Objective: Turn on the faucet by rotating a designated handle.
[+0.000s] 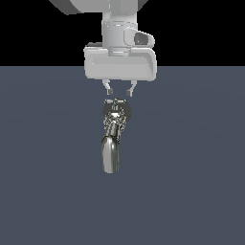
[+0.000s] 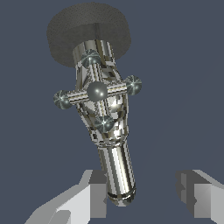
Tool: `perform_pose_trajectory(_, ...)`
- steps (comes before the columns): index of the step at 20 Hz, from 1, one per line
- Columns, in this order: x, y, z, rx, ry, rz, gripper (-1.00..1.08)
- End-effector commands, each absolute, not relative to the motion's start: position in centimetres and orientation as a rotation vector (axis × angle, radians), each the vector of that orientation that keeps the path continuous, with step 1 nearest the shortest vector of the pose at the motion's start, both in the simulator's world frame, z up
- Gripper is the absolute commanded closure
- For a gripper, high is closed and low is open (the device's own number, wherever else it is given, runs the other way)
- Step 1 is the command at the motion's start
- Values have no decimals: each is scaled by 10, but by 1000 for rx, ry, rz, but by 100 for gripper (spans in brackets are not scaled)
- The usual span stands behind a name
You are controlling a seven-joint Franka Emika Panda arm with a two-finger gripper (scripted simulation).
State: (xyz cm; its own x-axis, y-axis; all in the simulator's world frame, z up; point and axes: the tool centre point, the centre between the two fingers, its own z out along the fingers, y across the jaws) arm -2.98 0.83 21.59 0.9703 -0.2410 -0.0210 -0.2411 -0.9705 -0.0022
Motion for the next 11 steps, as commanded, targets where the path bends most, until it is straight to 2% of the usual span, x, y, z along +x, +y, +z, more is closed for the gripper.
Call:
perform_pose_trajectory(1,-12,-4,206,-3067,494,2,-80)
perform_pose_trajectory(2,-31,3,169,-3132,475,66,-39)
perform_pose_trajectory(3,-18,7,163,-3063,553,39,-76)
perform_pose_trajectory(4,18,-51,153,-3054,698,-15,-82)
perform_pose_trajectory(5,7,-94,170,-3038,842,-69,-82)
perform_pose_trajectory(6,13,-121,175,-3082,863,-130,63)
perform_pose_trajectory(7,19,-126,175,-3123,791,-158,81)
perform_pose_trajectory(8,24,-129,176,-3126,828,-191,79)
perform_pose_trajectory(9,29,-135,176,-3133,858,-225,-67)
perform_pose_trajectory(10,33,-146,176,-3135,902,-262,-88)
perform_pose_trajectory(11,39,-147,181,-3182,756,-286,-62)
